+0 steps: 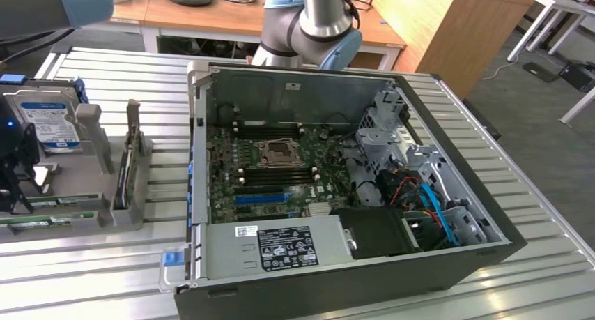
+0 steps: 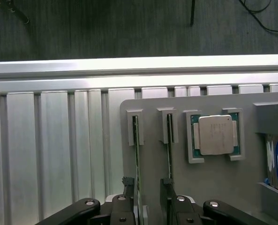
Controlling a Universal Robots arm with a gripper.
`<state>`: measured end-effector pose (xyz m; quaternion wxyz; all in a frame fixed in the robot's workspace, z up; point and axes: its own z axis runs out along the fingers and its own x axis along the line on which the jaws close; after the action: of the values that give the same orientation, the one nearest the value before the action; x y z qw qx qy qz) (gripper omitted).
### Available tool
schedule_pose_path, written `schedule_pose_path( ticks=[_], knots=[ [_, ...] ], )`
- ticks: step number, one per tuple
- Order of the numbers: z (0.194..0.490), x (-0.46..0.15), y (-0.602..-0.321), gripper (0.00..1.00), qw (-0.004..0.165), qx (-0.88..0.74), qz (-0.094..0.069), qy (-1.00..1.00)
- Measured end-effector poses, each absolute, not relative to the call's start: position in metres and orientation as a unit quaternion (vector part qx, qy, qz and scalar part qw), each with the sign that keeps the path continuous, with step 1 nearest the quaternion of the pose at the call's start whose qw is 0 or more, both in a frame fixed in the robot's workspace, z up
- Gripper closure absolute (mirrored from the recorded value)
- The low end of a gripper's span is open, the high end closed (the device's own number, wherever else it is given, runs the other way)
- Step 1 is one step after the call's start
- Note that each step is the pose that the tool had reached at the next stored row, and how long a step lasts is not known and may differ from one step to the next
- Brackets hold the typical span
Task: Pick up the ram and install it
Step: 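Pick up the ram and move it above insertion slot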
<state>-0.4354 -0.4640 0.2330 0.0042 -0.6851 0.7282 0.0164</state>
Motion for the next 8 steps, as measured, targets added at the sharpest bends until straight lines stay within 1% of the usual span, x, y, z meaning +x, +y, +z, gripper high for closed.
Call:
schedule_pose_path(
  ticks=[8],
  knots=[
    [0.2271,-0.4354,-0.464,0.64,0.004,-0.685,0.016,0.728]
  ],
)
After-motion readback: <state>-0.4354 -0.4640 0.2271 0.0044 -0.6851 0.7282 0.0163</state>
